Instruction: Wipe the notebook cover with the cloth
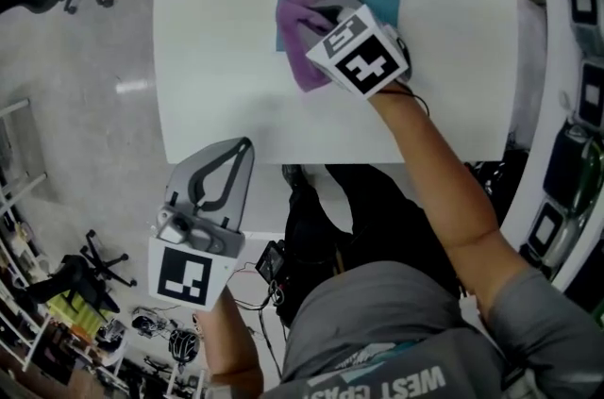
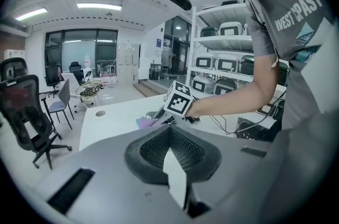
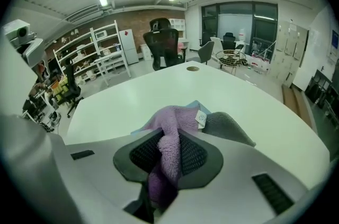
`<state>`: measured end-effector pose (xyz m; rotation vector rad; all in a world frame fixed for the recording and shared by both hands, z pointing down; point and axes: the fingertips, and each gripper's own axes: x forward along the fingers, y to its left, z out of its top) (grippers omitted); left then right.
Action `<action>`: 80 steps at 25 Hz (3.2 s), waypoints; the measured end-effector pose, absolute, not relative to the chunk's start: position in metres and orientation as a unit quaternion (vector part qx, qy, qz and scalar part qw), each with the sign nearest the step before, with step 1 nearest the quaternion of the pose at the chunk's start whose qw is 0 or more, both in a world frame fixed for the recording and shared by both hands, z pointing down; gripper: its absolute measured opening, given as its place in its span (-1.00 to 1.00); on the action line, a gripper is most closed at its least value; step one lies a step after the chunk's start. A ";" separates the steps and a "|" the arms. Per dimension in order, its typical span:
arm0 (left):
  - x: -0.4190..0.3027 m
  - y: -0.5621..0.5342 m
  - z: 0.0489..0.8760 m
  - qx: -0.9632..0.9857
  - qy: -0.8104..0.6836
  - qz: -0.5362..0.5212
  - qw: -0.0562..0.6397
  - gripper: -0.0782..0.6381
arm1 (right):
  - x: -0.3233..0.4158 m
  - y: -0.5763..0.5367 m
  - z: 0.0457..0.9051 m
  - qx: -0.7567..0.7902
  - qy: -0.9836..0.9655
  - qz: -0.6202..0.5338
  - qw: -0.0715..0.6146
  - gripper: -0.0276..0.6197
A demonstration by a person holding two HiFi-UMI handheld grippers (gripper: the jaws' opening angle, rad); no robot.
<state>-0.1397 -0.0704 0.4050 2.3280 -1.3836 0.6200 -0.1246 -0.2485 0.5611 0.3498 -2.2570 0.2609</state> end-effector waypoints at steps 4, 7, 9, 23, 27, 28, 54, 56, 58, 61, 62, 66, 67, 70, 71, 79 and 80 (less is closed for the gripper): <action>-0.150 -0.064 0.408 0.818 -0.499 0.216 0.187 -0.78 | -0.154 -0.243 0.561 0.119 -0.902 0.095 0.405 -0.61; -0.152 -0.064 0.408 0.820 -0.498 0.215 0.185 -0.78 | -0.152 -0.245 0.561 0.120 -0.903 0.099 0.401 -0.61; -0.153 -0.067 0.406 0.823 -0.492 0.216 0.183 -0.78 | -0.144 -0.250 0.561 0.131 -0.900 0.103 0.402 -0.61; -0.105 -0.110 0.395 0.864 -0.419 0.234 0.151 -0.78 | 0.016 -0.294 0.561 0.262 -0.858 0.152 0.415 -0.61; -0.093 -0.113 0.396 0.866 -0.416 0.233 0.153 -0.78 | 0.014 -0.294 0.561 0.254 -0.860 0.148 0.416 -0.61; -0.092 -0.112 0.396 0.865 -0.417 0.233 0.153 -0.78 | 0.009 -0.293 0.561 0.249 -0.863 0.146 0.416 -0.61; -0.133 -0.087 0.407 0.838 -0.468 0.223 0.171 -0.78 | -0.094 -0.279 0.562 0.174 -0.890 0.118 0.405 -0.61; -0.128 -0.093 0.403 0.845 -0.455 0.226 0.166 -0.78 | -0.067 -0.286 0.561 0.197 -0.882 0.128 0.408 -0.61; -0.123 -0.101 0.400 0.851 -0.444 0.228 0.162 -0.78 | -0.041 -0.292 0.560 0.221 -0.874 0.138 0.410 -0.61; -0.114 -0.111 0.396 0.859 -0.430 0.228 0.156 -0.78 | -0.007 -0.303 0.559 0.253 -0.862 0.146 0.413 -0.61; -0.110 -0.113 0.395 0.862 -0.427 0.227 0.154 -0.78 | 0.003 -0.306 0.559 0.262 -0.859 0.148 0.414 -0.61; -0.098 -0.116 0.396 0.866 -0.417 0.227 0.154 -0.78 | 0.015 -0.310 0.558 0.271 -0.856 0.150 0.414 -0.61; -0.096 -0.115 0.397 0.866 -0.417 0.227 0.155 -0.78 | 0.012 -0.310 0.558 0.268 -0.857 0.148 0.414 -0.61; -0.096 -0.111 0.399 0.862 -0.424 0.230 0.159 -0.78 | -0.004 -0.309 0.557 0.253 -0.864 0.141 0.411 -0.61; -0.098 -0.110 0.400 0.859 -0.428 0.230 0.160 -0.78 | -0.012 -0.309 0.557 0.246 -0.867 0.138 0.411 -0.61; -0.124 -0.087 0.413 0.834 -0.470 0.222 0.184 -0.78 | -0.101 -0.291 0.559 0.174 -0.893 0.108 0.400 -0.61; -0.127 -0.085 0.414 0.832 -0.474 0.220 0.187 -0.78 | -0.114 -0.288 0.558 0.164 -0.898 0.104 0.395 -0.61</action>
